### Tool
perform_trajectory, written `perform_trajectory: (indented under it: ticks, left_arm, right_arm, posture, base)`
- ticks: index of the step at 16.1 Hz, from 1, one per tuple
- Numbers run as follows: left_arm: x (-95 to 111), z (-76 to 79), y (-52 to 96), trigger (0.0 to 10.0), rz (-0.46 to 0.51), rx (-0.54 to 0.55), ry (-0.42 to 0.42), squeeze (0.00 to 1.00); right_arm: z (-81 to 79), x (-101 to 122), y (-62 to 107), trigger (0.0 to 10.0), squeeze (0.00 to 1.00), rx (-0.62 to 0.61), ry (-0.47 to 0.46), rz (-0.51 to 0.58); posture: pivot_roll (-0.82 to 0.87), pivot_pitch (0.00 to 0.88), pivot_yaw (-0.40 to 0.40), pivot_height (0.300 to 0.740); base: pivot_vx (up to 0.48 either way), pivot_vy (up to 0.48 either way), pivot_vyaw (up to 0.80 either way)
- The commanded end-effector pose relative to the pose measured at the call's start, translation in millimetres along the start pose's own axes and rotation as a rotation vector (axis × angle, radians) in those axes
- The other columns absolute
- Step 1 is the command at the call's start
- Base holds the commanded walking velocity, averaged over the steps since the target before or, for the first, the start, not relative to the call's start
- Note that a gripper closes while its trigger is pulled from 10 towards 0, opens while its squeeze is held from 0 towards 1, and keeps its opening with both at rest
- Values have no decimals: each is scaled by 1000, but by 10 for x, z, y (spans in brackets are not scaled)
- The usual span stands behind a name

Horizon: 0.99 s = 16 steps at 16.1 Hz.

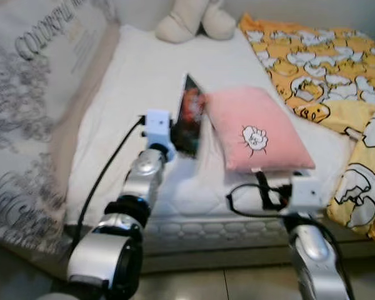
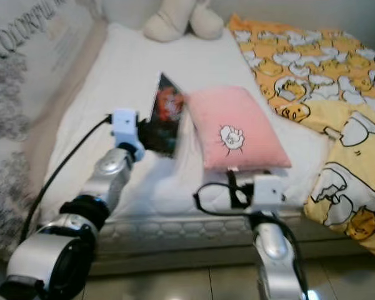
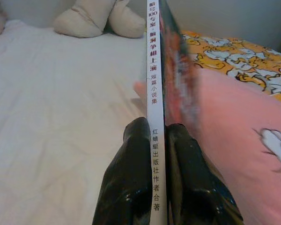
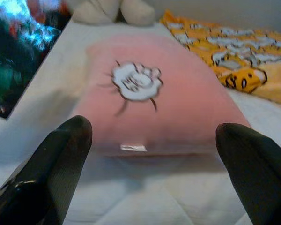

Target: Clean up the room

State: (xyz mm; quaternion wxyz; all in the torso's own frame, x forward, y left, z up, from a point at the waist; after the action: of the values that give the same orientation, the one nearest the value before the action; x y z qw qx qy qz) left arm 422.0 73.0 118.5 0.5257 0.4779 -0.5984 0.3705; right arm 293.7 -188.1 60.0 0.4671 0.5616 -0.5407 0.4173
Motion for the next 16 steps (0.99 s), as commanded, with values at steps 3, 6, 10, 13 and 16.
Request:
perform_trajectory:
  ticks: [3,6,10,13,16]
  left_arm:
    - [49,-227,-10,10000,5,82,29,0]
    - [16,-371,8,10000,-16,162,63,0]
    - [-334,-10,11,10000,-211,-20,292,0]
    - [-167,409,-55,10000,-183,-156,452,0]
    - [-398,1073,136,10000,-295,-314,619,0]
  right_arm:
    - [-110,24,-7,10000,0,49,7,3]
    - [-183,-85,76,10000,0,104,4,-57]
    - [-140,-220,358,10000,0,143,31,-173]
    - [-39,-185,578,10000,0,142,53,-220]
    - [83,-145,943,10000,0,139,99,-303]
  posture:
    - [-101,0,18,740]
    - [-111,0,2,740]
    - [-164,0,-70,740]
    - [-225,74,-117,740]
    - [-331,147,-175,740]
  base:
    - [455,0,579]
    - [465,0,635]
    - [120,0,169]
    - [0,0,0]
    - [0,0,0]
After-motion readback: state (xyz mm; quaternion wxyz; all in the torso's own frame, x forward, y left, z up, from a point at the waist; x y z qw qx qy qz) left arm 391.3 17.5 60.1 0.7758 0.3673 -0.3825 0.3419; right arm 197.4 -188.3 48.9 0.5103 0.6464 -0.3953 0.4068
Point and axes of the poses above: a point about 5 cm out from each wrist's last joint towards the gripper, its own y axis pointing back from the gripper into the wrist, its own x axis along the axis of the wrist's last joint, z = x × y, the point moved 5 cm from there along -y, pointing out of the wrist towards the gripper, and after that the axes turned 15 degrees about -y, right-handed, at the moved point
